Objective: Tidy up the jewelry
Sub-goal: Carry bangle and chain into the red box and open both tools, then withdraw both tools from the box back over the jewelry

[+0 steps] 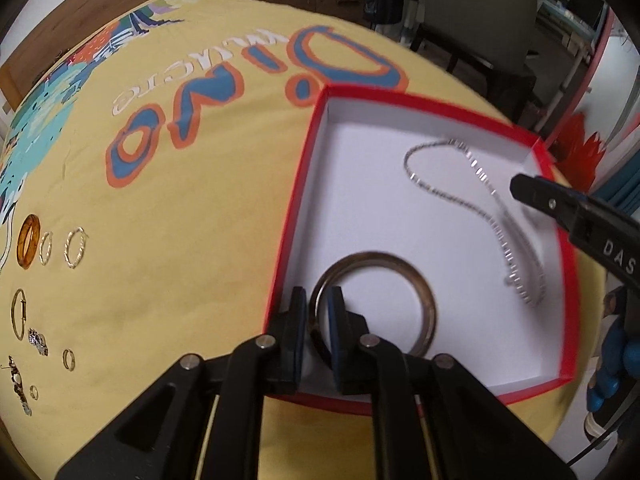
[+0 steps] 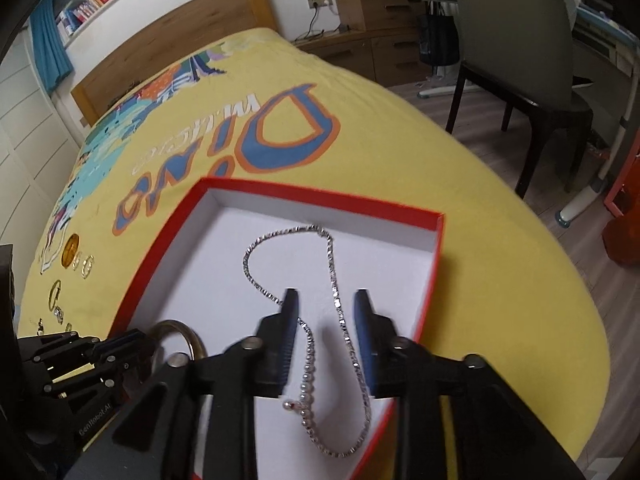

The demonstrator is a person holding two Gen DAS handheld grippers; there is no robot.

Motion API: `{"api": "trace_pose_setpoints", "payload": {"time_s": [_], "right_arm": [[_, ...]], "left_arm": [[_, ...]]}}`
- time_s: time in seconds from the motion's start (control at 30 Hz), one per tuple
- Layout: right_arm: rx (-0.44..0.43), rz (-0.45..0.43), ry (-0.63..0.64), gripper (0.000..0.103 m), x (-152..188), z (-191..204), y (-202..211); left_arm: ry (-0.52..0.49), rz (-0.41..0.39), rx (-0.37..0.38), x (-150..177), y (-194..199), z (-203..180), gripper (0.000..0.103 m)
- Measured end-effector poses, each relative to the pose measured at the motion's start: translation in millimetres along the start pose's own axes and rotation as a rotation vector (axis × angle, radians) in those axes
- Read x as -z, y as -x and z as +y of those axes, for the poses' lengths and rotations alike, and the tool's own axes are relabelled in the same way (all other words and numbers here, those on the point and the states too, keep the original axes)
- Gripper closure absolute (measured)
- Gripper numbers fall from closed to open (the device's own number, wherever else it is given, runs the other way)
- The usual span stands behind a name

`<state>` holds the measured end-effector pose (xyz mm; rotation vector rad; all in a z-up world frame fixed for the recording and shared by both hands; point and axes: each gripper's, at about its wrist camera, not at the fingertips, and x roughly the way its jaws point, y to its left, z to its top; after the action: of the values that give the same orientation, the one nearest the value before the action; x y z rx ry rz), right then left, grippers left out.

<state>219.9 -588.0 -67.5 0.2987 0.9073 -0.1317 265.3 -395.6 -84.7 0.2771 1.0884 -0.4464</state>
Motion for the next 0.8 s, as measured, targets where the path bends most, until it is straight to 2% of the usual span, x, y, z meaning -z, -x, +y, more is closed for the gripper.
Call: {"api": "trace_pose_setpoints", "payload": {"time_s": [0.1, 0.17, 0.3, 0.47, 0.67, 0.8], "right_arm": [[0.006, -0.024, -0.002, 0.072, -3, -1, 16], [0.006, -0.048, -0.009, 0.072, -4, -3, 32], [-0.005, -0.09, -0.015, 0.072, 0, 2, 67], [-0.048, -0.111, 0.013, 0.069, 16, 29, 100], [-0.128, -0.119, 0.069, 0.067, 46, 80, 131], [-0.172, -0.119, 0.091, 0.067, 60, 106, 144]], "left_arm": [[0.003, -0.046, 0.005, -2, 20, 1, 0.078], [0.011, -0.086, -0.009, 1, 39, 4, 0.076], [0.027, -0.111, -0.002, 15, 69, 17, 0.076], [0.039, -0.104, -0.055, 49, 101, 45, 0.076], [0.103, -0.098, -0.116, 103, 129, 95, 0.075], [0.153, -0.094, -0.157, 137, 147, 132, 0.07]]}}
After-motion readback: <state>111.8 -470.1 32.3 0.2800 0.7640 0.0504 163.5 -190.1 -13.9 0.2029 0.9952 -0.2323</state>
